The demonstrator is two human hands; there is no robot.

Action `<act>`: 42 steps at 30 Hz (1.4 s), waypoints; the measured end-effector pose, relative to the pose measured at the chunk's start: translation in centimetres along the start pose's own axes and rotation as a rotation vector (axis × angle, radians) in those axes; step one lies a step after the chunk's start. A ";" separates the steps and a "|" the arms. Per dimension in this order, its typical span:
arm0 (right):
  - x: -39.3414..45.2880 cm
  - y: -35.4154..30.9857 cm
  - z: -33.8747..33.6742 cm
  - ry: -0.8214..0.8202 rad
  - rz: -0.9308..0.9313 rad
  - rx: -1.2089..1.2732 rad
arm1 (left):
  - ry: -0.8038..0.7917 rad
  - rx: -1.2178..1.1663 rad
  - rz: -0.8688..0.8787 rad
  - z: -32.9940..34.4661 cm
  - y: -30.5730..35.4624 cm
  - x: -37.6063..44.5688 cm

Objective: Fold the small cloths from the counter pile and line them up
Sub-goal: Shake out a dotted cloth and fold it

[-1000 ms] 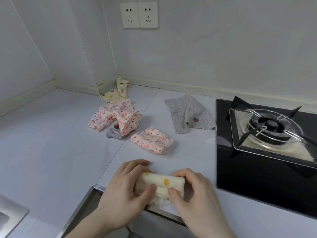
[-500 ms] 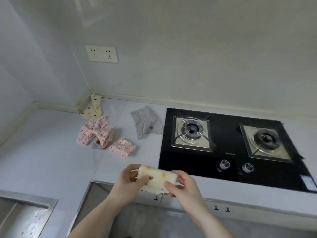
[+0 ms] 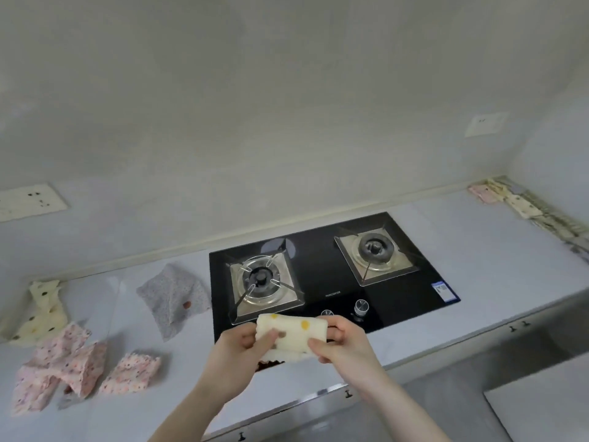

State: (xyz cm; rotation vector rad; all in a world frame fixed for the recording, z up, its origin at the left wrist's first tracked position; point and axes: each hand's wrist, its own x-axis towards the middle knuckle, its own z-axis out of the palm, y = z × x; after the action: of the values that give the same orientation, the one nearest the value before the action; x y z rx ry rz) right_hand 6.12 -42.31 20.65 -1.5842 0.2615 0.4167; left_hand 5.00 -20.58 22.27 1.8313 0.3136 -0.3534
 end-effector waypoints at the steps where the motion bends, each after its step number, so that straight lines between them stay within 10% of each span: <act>1: 0.4 -0.4 -0.8 0.018 0.000 0.011 | -0.020 0.020 0.035 0.4 0.8 0.9; 17: 1.1 -2.4 -17.1 0.330 0.054 0.087 | -0.375 0.274 0.293 15.2 10.9 12.1; 42: 13.5 -7.0 -44.8 0.073 0.100 -0.047 | -0.143 0.273 0.159 36.5 21.7 21.1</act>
State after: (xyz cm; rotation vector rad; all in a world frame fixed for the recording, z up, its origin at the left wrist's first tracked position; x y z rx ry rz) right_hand 25.89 -85.23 22.18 -1.6393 0.3910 0.4457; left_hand 29.84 -60.96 23.13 2.0697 0.0202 -0.4295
